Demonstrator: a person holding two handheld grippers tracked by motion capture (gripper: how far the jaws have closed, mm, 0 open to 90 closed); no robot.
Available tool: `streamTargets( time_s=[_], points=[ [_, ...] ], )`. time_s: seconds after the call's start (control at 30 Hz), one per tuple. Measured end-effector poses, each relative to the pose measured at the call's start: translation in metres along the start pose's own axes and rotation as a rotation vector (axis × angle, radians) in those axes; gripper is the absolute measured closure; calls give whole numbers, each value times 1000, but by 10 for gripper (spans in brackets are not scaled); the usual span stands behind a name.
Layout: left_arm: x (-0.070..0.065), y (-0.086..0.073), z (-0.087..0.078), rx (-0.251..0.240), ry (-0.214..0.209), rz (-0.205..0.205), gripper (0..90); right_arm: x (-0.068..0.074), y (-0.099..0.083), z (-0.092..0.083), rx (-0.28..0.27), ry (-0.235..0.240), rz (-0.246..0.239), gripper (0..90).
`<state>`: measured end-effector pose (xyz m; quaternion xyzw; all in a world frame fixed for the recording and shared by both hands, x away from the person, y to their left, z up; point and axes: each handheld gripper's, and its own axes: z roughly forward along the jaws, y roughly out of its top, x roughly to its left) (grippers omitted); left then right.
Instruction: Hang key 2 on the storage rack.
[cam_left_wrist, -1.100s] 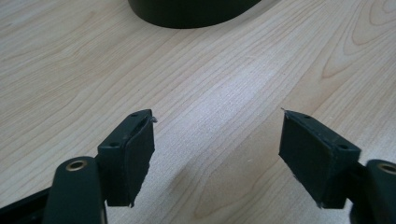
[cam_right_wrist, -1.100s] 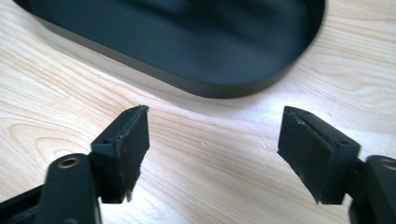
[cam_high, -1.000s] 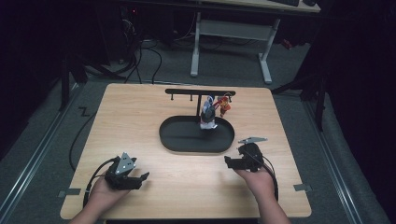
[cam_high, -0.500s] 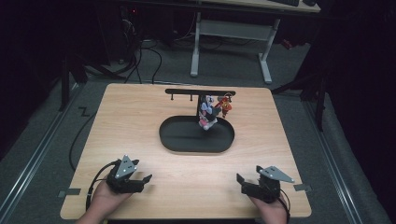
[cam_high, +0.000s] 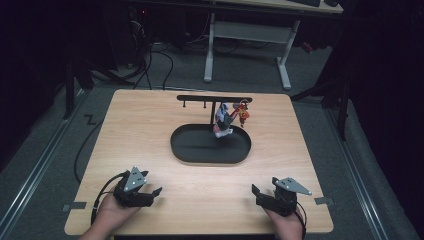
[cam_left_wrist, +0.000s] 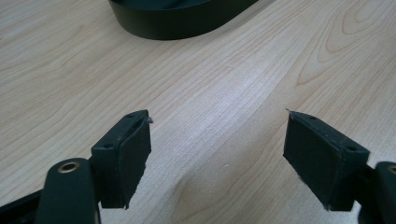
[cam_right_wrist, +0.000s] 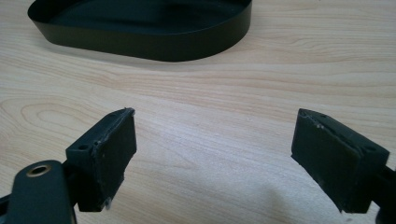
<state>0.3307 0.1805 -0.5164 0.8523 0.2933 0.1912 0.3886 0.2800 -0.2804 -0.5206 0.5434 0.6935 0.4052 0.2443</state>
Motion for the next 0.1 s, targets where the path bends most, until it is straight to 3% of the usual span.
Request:
streamTargets(
  time_s=[0.1],
  points=[
    [1, 0, -2, -6, 2, -3, 236, 2, 1, 3, 5, -6, -3, 142]
  ],
)
